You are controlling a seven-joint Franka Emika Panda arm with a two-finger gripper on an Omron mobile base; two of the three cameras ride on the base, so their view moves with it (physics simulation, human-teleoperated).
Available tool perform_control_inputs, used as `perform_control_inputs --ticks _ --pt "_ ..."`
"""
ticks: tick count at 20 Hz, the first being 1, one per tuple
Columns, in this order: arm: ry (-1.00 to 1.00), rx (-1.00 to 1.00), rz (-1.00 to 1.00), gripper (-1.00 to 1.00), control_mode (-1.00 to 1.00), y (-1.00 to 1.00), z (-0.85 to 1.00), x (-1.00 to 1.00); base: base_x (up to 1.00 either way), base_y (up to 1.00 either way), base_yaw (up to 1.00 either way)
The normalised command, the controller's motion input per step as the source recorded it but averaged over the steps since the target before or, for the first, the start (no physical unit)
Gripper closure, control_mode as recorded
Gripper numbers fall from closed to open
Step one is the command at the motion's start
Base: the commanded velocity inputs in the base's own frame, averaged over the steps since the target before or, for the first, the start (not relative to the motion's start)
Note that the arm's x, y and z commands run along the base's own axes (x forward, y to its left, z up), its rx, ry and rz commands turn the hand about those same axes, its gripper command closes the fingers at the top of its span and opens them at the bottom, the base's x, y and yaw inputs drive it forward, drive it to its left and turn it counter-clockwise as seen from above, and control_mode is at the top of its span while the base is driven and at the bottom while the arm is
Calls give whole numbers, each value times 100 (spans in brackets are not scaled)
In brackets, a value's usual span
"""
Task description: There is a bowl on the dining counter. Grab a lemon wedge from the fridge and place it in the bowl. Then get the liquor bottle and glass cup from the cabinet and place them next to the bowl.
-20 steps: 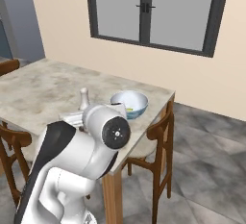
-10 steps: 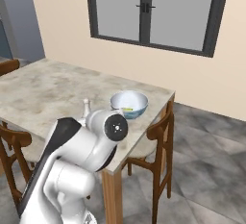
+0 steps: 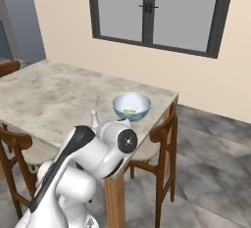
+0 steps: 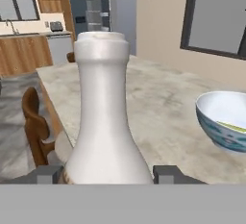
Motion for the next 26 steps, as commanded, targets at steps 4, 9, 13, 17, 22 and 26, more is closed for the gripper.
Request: perform_control_inputs --ticks 4,9,13,17,22,26 --pt "-1 0 9 100 -100 1 -37 47 0 0 0" --pt "0 1 12 100 -100 0 -22 50 0 0 0" --pt "0 5 15 100 -100 -1 -16 54 0 0 0" --pt "0 6 15 100 -100 -1 -12 52 0 0 0" --pt "0 5 15 100 -100 -3 -18 45 0 0 0" --pt "0 6 14 100 -100 -14 -16 33 0 0 0"
